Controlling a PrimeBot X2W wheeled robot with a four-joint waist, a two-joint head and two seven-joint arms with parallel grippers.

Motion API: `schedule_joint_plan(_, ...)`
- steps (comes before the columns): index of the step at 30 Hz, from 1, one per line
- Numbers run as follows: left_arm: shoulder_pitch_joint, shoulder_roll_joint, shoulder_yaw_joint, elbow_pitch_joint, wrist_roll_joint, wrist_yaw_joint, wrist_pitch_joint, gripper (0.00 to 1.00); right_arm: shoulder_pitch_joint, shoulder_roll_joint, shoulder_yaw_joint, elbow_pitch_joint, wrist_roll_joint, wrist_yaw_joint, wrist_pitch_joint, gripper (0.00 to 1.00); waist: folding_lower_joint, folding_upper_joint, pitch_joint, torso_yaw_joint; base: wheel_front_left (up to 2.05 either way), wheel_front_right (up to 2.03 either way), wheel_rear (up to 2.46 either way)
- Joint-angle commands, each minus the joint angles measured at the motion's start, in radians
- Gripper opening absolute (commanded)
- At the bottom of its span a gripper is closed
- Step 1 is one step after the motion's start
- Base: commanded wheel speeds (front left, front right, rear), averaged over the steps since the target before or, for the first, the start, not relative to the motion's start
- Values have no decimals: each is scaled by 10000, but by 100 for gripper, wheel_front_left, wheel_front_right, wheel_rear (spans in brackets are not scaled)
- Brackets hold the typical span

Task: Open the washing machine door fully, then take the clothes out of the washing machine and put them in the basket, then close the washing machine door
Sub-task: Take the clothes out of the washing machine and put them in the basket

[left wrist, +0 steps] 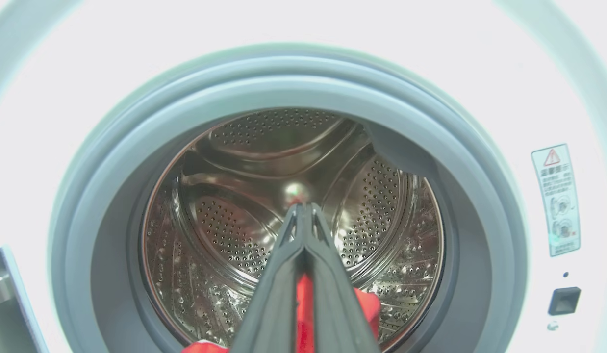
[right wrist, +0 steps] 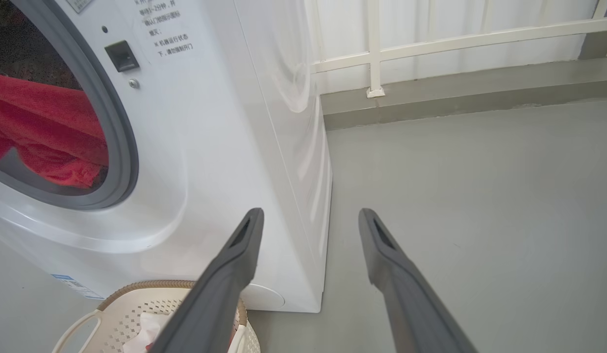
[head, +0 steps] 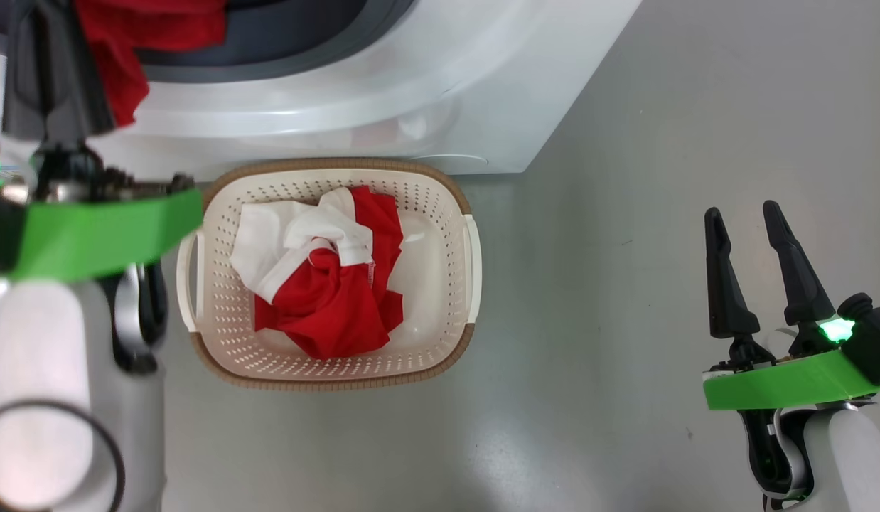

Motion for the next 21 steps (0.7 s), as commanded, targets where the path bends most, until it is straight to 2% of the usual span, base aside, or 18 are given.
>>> schedule_joint_plan(1, 539, 191, 314, -817, 65, -94, -45, 0, 217, 1, 198, -228, -136, 63, -63, 100, 0, 0, -50, 14, 0, 0, 0)
schedule_joint_plan(7, 1630, 10, 241, -2189, 157, -67, -45, 0, 342, 1, 201, -232, -171, 63, -63, 100, 0, 0, -158, 33, 0, 0, 0)
schedule_joint_plan(11, 2194, -56, 85, -2447, 96, -11, -45, 0, 360, 1, 208, -252, -181, 63, -63, 100, 0, 0, -144, 61, 0, 0, 0)
schedule_joint_plan(15, 2525, -92, -22, -1769, -169, -49, -45, 0, 294, 1, 242, -255, -188, 63, -63, 100, 0, 0, -26, 68, 0, 0, 0)
schedule_joint_plan(21, 2519, -114, -170, 300, -741, -216, -45, 0, 139, 1, 305, -275, -136, 63, -63, 100, 0, 0, 236, -14, 0, 0, 0)
